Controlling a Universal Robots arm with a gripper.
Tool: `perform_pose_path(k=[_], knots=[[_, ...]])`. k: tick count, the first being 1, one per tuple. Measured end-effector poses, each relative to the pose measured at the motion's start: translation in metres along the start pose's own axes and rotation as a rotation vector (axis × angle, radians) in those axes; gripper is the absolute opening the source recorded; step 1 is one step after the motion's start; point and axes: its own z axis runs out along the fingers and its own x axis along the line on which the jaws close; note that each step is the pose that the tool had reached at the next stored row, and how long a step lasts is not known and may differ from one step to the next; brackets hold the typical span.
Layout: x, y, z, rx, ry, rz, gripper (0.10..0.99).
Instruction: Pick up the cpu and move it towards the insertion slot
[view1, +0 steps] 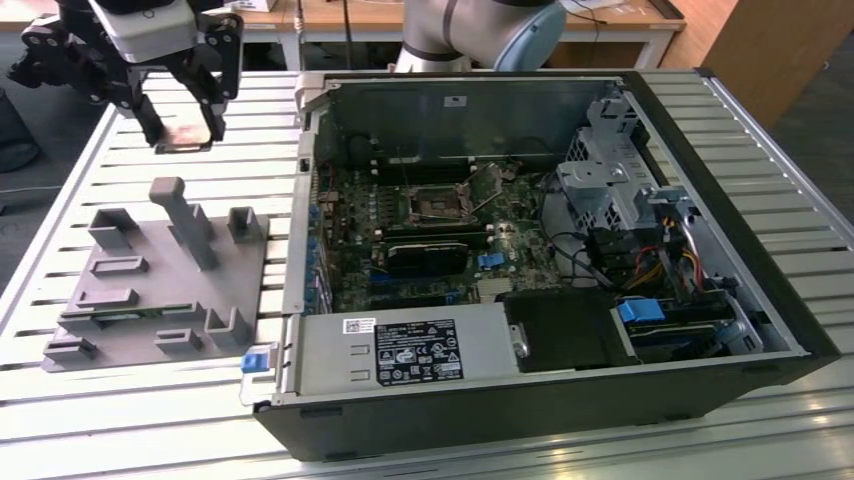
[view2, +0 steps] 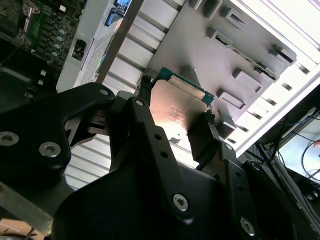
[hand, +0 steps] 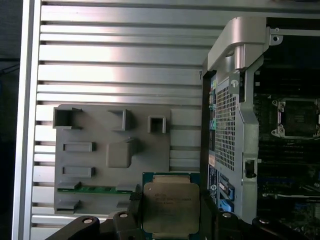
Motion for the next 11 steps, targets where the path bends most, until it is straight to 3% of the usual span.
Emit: perform_pose_path(k=[11], knots=[[-0.0166, 0.0002, 0.0, 0.0, -0.0001, 0.0, 0.541]])
